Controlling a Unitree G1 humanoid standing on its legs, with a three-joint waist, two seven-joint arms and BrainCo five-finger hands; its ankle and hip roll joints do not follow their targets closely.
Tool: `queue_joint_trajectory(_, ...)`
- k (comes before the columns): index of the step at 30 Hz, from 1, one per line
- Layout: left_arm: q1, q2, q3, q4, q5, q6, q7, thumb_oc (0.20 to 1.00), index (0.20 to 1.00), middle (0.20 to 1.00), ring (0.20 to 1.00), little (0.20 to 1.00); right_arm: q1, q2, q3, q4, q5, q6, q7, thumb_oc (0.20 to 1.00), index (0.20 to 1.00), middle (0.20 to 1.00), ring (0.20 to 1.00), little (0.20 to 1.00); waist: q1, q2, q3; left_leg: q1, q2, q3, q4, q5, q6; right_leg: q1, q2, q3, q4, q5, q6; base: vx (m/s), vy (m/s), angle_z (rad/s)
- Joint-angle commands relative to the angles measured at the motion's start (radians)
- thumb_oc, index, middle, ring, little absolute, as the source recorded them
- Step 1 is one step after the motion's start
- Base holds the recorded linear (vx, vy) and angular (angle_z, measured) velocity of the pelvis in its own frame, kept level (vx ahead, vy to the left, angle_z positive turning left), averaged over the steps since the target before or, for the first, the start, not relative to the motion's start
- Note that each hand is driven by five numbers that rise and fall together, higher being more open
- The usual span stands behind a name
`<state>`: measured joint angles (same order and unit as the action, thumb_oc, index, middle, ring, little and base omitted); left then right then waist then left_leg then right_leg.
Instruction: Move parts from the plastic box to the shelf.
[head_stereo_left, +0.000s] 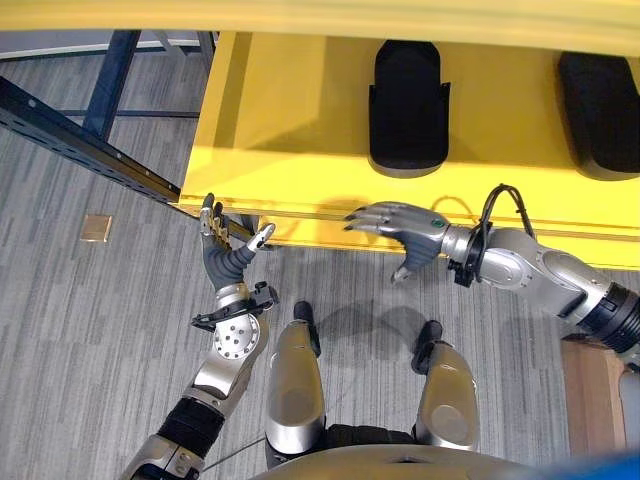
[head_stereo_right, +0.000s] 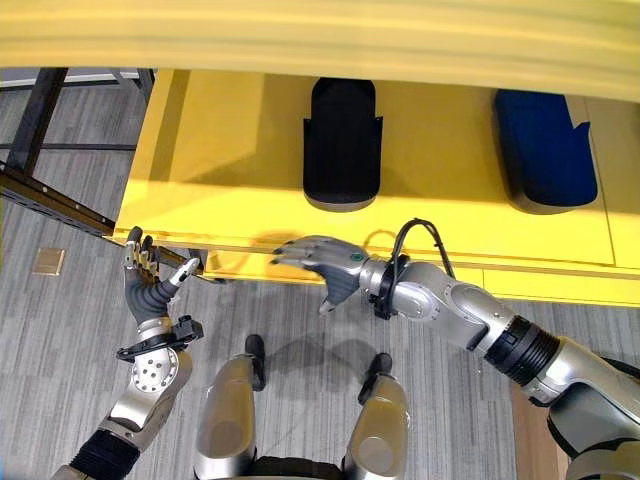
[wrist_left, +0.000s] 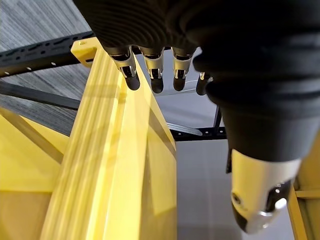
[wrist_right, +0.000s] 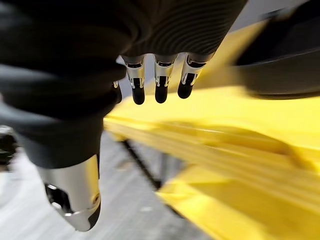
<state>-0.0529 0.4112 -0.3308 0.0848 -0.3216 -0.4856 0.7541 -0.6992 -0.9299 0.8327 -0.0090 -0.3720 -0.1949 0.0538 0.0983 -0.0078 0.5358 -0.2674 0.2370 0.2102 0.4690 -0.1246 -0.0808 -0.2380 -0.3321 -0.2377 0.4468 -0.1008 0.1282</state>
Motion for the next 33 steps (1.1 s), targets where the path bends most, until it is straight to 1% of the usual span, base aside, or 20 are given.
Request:
queue_joint_trajectory(1, 0.032, 0.021, 0.002, -0.020, 0.053, -0.043, 0.027, 1.000, 1.000, 1.000, 1.000, 1.000, 0.019, 0.000, -0.062, -0.066, -0.013, -0.051, -0.086, 1.000, 1.000, 1.000, 1.000, 1.000, -0.002, -0.011, -0.044, 0.021, 0.024, 0.078, 0.046, -0.060, 0.053, 0.001, -0.003, -0.087, 0.077, -0.038, -0.011, 0.04, 0.002, -0.02)
queue_joint_trajectory(2, 0.031, 0.019, 0.004, -0.020, 0.054, -0.036, 0.025, 1.000, 1.000, 1.000, 1.000, 1.000, 0.022, 0.000, -0.066, -0.057, -0.010, -0.035, -0.102, 1.000, 1.000, 1.000, 1.000, 1.000, -0.004, -0.011, -0.044, 0.024, 0.025, 0.079, 0.046, -0.060, 0.052, 0.002, -0.003, -0.086, 0.079, -0.039, -0.011, 0.04, 0.003, 0.00)
queue_joint_trajectory(4, 0.030, 0.014, 0.003, -0.021, 0.056, -0.034, 0.024, 1.000, 1.000, 1.000, 1.000, 1.000, 0.025, 0.008, -0.071, -0.033, -0.026, -0.025, -0.133, 1.000, 1.000, 1.000, 1.000, 1.000, -0.005, -0.010, -0.042, 0.023, 0.025, 0.078, 0.050, -0.062, 0.053, 0.003, -0.002, -0.085, 0.081, -0.042, -0.014, 0.02, 0.005, 0.01)
queue_joint_trajectory(5, 0.031, 0.014, 0.004, -0.022, 0.054, -0.033, 0.024, 1.000, 1.000, 1.000, 1.000, 1.000, 0.025, 0.010, -0.073, -0.026, -0.028, -0.027, -0.138, 1.000, 1.000, 1.000, 1.000, 1.000, -0.005, -0.009, -0.042, 0.022, 0.026, 0.078, 0.051, -0.062, 0.053, 0.002, -0.002, -0.084, 0.082, -0.042, -0.014, 0.00, 0.000, 0.00)
queue_joint_trajectory(6, 0.033, 0.015, 0.006, -0.027, 0.048, -0.026, 0.019, 1.000, 1.000, 1.000, 1.000, 1.000, 0.028, 0.016, -0.082, -0.009, -0.038, -0.057, -0.141, 1.000, 1.000, 1.000, 1.000, 1.000, -0.005, -0.008, -0.042, 0.021, 0.026, 0.077, 0.056, -0.065, 0.053, 0.001, -0.004, -0.083, 0.086, -0.043, -0.014, 0.00, 0.000, 0.00)
queue_joint_trajectory(8, 0.032, 0.015, 0.004, -0.019, 0.047, -0.030, 0.014, 1.000, 1.000, 1.000, 1.000, 1.000, 0.033, 0.019, -0.084, -0.016, -0.041, -0.044, -0.139, 1.000, 1.000, 1.000, 1.000, 1.000, -0.006, -0.007, -0.041, 0.019, 0.025, 0.076, 0.058, -0.066, 0.054, -0.002, -0.005, -0.082, 0.090, -0.043, -0.013, 0.00, 0.000, 0.00)
queue_joint_trajectory(12, 0.034, 0.010, 0.003, -0.020, 0.046, -0.030, 0.007, 1.000, 1.000, 1.000, 1.000, 1.000, 0.025, 0.031, -0.071, 0.041, -0.037, -0.034, -0.114, 1.000, 1.000, 1.000, 1.000, 1.000, -0.003, -0.003, -0.042, 0.019, 0.027, 0.077, 0.063, -0.069, 0.054, -0.001, -0.009, -0.084, 0.091, -0.044, -0.015, 0.02, 0.000, 0.00)
queue_joint_trajectory(13, 0.032, 0.012, 0.004, -0.018, 0.042, -0.029, 0.006, 1.000, 1.000, 1.000, 1.000, 1.000, 0.025, 0.034, -0.070, 0.051, -0.053, -0.012, -0.116, 1.000, 1.000, 1.000, 1.000, 1.000, -0.003, -0.002, -0.041, 0.016, 0.027, 0.077, 0.067, -0.071, 0.055, -0.004, -0.012, -0.083, 0.096, -0.045, -0.014, 0.00, 0.000, 0.00)
queue_joint_trajectory(15, 0.032, 0.011, 0.008, -0.018, 0.038, -0.026, 0.003, 1.000, 1.000, 1.000, 1.000, 1.000, 0.021, 0.034, -0.067, 0.072, -0.053, -0.005, -0.120, 1.000, 1.000, 1.000, 1.000, 1.000, -0.003, -0.002, -0.041, 0.017, 0.027, 0.078, 0.070, -0.072, 0.056, -0.005, -0.013, -0.082, 0.100, -0.047, -0.015, 0.00, 0.000, 0.00)
queue_joint_trajectory(16, 0.034, 0.010, 0.010, -0.012, 0.033, -0.033, 0.000, 1.000, 1.000, 1.000, 1.000, 1.000, 0.023, 0.038, -0.068, 0.083, -0.065, 0.012, -0.118, 1.000, 1.000, 1.000, 1.000, 1.000, -0.004, -0.002, -0.041, 0.015, 0.029, 0.079, 0.073, -0.074, 0.054, -0.006, -0.015, -0.083, 0.104, -0.049, -0.015, 0.00, 0.000, 0.00)
queue_joint_trajectory(19, 0.033, 0.005, 0.011, -0.015, 0.028, -0.023, -0.003, 1.000, 1.000, 1.000, 1.000, 1.000, 0.024, 0.046, -0.067, 0.108, -0.077, 0.055, -0.129, 1.000, 1.000, 1.000, 1.000, 1.000, -0.003, -0.001, -0.040, 0.015, 0.028, 0.078, 0.073, -0.074, 0.055, -0.007, -0.015, -0.082, 0.106, -0.050, -0.015, 0.00, 0.000, 0.00)
queue_joint_trajectory(23, 0.039, 0.000, 0.015, -0.016, 0.018, -0.016, -0.013, 1.000, 1.000, 1.000, 1.000, 1.000, 0.028, 0.060, -0.076, 0.143, -0.079, 0.090, -0.120, 1.000, 1.000, 1.000, 1.000, 1.000, -0.001, -0.001, -0.043, 0.015, 0.029, 0.077, 0.074, -0.074, 0.055, -0.008, -0.018, -0.084, 0.110, -0.050, -0.016, 0.00, 0.000, 0.00)
queue_joint_trajectory(24, 0.038, -0.002, 0.015, -0.016, 0.018, -0.014, -0.014, 1.000, 1.000, 1.000, 1.000, 1.000, 0.027, 0.065, -0.079, 0.151, -0.085, 0.110, -0.121, 1.000, 1.000, 1.000, 1.000, 1.000, -0.001, -0.002, -0.042, 0.016, 0.028, 0.077, 0.074, -0.074, 0.055, -0.007, -0.018, -0.084, 0.110, -0.050, -0.017, 0.00, 0.000, 0.00)
queue_joint_trajectory(27, 0.038, -0.006, 0.014, -0.019, 0.019, -0.009, -0.018, 1.000, 1.000, 1.000, 1.000, 1.000, 0.020, 0.078, -0.084, 0.177, -0.080, 0.130, -0.135, 1.000, 1.000, 1.000, 1.000, 1.000, 0.000, 0.000, -0.042, 0.016, 0.027, 0.076, 0.075, -0.073, 0.055, -0.009, -0.020, -0.082, 0.114, -0.051, -0.017, 0.00, 0.000, 0.00)
queue_joint_trajectory(29, 0.039, -0.005, 0.016, -0.025, 0.017, -0.002, -0.019, 1.000, 1.000, 1.000, 1.000, 1.000, 0.020, 0.088, -0.091, 0.187, -0.092, 0.132, -0.149, 1.000, 1.000, 1.000, 1.000, 1.000, 0.001, 0.002, -0.042, 0.016, 0.027, 0.074, 0.075, -0.073, 0.056, -0.010, -0.021, -0.082, 0.117, -0.051, -0.018, 0.00, 0.000, 0.00)
queue_joint_trajectory(33, 0.041, -0.008, 0.017, -0.030, 0.009, 0.010, -0.024, 1.000, 1.000, 1.000, 1.000, 1.000, 0.015, 0.109, -0.107, 0.206, -0.121, 0.165, -0.146, 1.000, 1.000, 1.000, 1.000, 1.000, 0.003, 0.004, -0.044, 0.016, 0.027, 0.072, 0.076, -0.074, 0.055, -0.010, -0.023, -0.083, 0.120, -0.052, -0.017, 0.02, 0.004, 0.00)
